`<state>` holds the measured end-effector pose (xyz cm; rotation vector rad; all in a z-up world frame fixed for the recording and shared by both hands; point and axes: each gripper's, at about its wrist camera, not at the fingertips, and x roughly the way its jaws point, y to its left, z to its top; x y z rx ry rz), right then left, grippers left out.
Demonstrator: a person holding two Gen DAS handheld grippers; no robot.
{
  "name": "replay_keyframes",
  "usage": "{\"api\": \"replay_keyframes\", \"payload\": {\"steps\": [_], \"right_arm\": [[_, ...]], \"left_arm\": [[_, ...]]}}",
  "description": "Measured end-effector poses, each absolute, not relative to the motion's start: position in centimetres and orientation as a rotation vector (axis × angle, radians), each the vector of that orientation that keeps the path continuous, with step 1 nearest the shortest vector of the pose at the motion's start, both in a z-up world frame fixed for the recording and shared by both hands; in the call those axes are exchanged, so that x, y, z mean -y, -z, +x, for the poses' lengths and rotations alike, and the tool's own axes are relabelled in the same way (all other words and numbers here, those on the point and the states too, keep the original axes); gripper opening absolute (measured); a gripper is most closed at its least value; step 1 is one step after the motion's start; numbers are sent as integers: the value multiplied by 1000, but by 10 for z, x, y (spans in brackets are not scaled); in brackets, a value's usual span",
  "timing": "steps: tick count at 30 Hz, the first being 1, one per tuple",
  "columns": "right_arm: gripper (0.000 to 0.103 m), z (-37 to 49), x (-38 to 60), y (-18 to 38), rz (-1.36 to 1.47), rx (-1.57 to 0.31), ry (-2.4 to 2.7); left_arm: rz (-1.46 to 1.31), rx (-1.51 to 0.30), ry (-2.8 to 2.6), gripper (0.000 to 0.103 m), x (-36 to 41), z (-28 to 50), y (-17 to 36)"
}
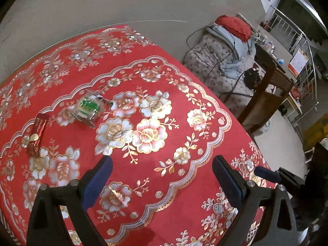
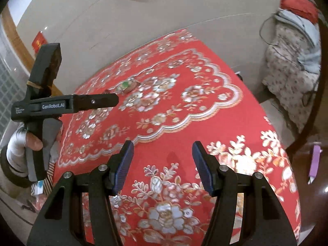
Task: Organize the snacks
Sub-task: 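Move both grippers back to the remaining snacks on the tablecloth, then grasp the red chocolate bar with the left gripper while the right grasps the round cake packet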
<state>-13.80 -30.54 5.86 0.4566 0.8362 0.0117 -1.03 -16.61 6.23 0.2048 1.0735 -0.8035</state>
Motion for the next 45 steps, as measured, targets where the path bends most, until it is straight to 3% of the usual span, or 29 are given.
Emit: {"api": "replay_keyframes", "payload": {"steps": [7,10,22,33,45], "right_arm": [[60,-128,304,-66,495,-831,-43],[70,-112,299,-71,463,-832,-64],[70,5,286,-55,340,-965,-216],[70,134,207,-36,55,-1060,-408],[70,180,191,-6,-1,-1139,-457]], "left_arm": [[191,-1038,769,99,144,-13,-74],[170,-1045,716,99,124,-5,-76],[165,-1069,567,99,62,49,-63],[127,-1109,583,99,33,110,-45],[194,-1202,540,96,46,158,-4]]}}
